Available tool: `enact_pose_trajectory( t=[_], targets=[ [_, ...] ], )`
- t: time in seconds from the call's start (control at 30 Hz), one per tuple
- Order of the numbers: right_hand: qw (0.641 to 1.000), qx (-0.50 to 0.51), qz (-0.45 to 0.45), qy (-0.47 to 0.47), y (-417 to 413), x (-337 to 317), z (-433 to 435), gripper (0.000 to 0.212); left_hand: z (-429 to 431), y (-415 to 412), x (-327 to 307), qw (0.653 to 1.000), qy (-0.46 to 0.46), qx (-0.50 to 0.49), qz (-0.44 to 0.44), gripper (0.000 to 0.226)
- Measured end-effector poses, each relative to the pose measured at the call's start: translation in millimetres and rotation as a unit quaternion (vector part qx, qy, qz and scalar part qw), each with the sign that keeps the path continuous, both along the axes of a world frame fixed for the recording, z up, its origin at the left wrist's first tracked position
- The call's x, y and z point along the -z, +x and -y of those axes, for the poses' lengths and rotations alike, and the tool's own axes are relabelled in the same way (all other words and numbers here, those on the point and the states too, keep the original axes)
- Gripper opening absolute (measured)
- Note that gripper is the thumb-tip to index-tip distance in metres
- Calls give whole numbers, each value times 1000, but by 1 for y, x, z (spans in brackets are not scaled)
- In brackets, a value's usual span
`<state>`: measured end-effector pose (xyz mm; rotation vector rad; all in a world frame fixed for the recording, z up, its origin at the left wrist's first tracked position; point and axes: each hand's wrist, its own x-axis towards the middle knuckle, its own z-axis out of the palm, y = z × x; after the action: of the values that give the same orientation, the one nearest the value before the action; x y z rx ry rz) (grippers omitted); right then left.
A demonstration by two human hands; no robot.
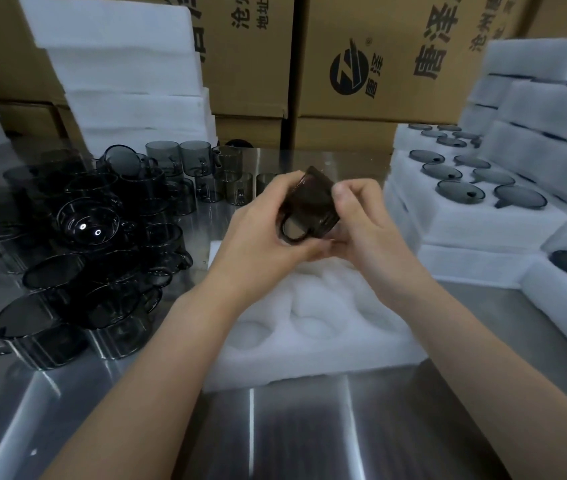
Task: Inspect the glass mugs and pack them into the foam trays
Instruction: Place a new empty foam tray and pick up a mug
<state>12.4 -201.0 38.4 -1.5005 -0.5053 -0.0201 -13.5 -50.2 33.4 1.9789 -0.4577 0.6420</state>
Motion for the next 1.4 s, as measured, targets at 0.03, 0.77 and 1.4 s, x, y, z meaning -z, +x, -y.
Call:
enact_pose_trajectory(
  t=[0.03, 0.77, 1.4],
  targets=[
    [1000, 11, 21, -10, -1, 0, 0, 28, 0, -1, 0, 1000, 0, 0, -1, 63],
    [956, 104, 237, -138, -6, 4, -5, 16, 2, -5, 0, 997, 74, -24, 6, 82],
    [969, -182, -118, 120, 5, -3, 8, 42, 2, -9, -5, 997, 72, -6, 23, 93]
  ],
)
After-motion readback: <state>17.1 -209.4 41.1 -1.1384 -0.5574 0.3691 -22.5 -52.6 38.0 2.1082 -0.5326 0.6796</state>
